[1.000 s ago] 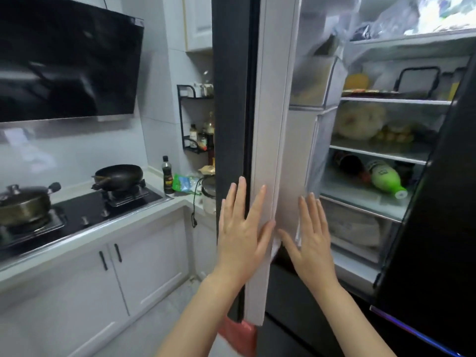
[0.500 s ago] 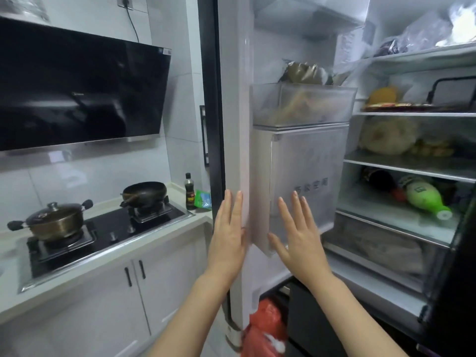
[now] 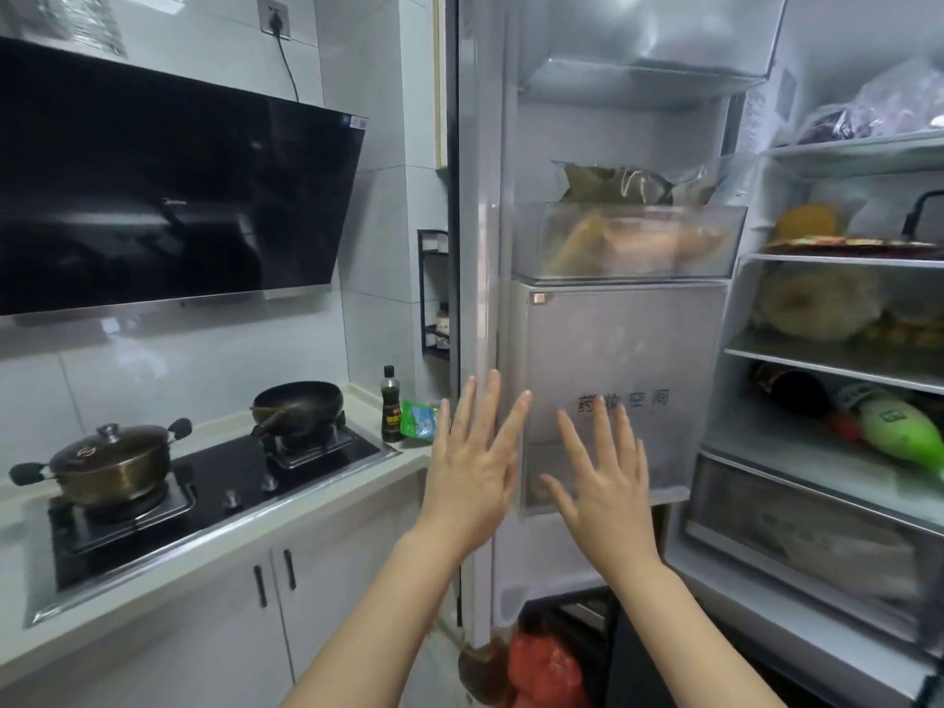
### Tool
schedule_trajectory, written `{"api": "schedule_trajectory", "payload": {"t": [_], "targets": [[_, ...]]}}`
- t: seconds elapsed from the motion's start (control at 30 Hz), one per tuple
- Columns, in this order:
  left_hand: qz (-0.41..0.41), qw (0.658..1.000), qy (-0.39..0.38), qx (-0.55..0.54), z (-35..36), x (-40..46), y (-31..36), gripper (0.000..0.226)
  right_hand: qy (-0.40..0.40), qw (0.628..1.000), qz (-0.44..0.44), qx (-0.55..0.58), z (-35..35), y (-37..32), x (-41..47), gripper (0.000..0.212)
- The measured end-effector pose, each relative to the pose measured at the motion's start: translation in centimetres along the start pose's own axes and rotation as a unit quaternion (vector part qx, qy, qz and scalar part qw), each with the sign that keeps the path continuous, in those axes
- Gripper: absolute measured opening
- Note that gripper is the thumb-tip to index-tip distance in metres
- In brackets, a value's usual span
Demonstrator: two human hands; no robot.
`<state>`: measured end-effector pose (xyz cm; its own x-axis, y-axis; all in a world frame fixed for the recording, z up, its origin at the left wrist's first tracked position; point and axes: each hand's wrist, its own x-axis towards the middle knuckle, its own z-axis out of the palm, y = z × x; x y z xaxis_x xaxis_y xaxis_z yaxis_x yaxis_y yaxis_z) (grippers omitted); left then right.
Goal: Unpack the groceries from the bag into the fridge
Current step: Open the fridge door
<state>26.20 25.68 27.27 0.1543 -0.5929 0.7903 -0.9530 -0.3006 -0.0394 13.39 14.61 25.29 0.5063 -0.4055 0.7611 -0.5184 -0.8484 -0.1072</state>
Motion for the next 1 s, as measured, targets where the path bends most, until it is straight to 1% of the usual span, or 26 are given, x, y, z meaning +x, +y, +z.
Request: {"api": "schedule_trajectory", "payload": {"t": [0.03,0.1,0.13,0.23,0.3,0.4,0.57,1.0], "targets": [[0.016,1.0,-0.001,0.022,-0.1,0.5,-0.2,0.068,0.001,1.0,0.006,-0.003,0.3,0.1,0.2,0.081],[0.03,0.997,-0.017,0.066,0.3,1.6,-0.8,0.063,-0.002,1.0,0.017,-0.017,0.8,0.3,0.6,0.085],[0.028,0.996,-0.026,0.077,0.6,2.0,-1.2,0.066,-0.004,0.999,0.022,-0.025,1.1,0.4,0.9,0.088],[0.011,0.996,-0.039,0.084,1.7,2.7,-2.4,0.088,-0.006,0.998,0.033,-0.046,1.8,0.5,1.7,0.093],[0.016,0.996,-0.046,0.075,2.3,3.0,-3.1,0.094,-0.002,0.997,0.035,-0.062,2.0,0.7,2.1,0.096],[0.041,0.997,-0.027,0.06,2.6,3.2,-3.4,0.096,0.012,0.997,0.024,-0.077,2.1,1.3,2.0,0.094],[0.041,0.997,-0.005,0.064,3.0,2.9,-3.3,0.096,0.017,0.997,0.029,-0.064,2.0,1.0,2.0,0.09],[0.034,0.997,-0.029,0.059,2.3,2.0,-3.6,0.097,-0.01,0.997,0.057,-0.048,1.5,-0.3,1.9,0.09]]}}
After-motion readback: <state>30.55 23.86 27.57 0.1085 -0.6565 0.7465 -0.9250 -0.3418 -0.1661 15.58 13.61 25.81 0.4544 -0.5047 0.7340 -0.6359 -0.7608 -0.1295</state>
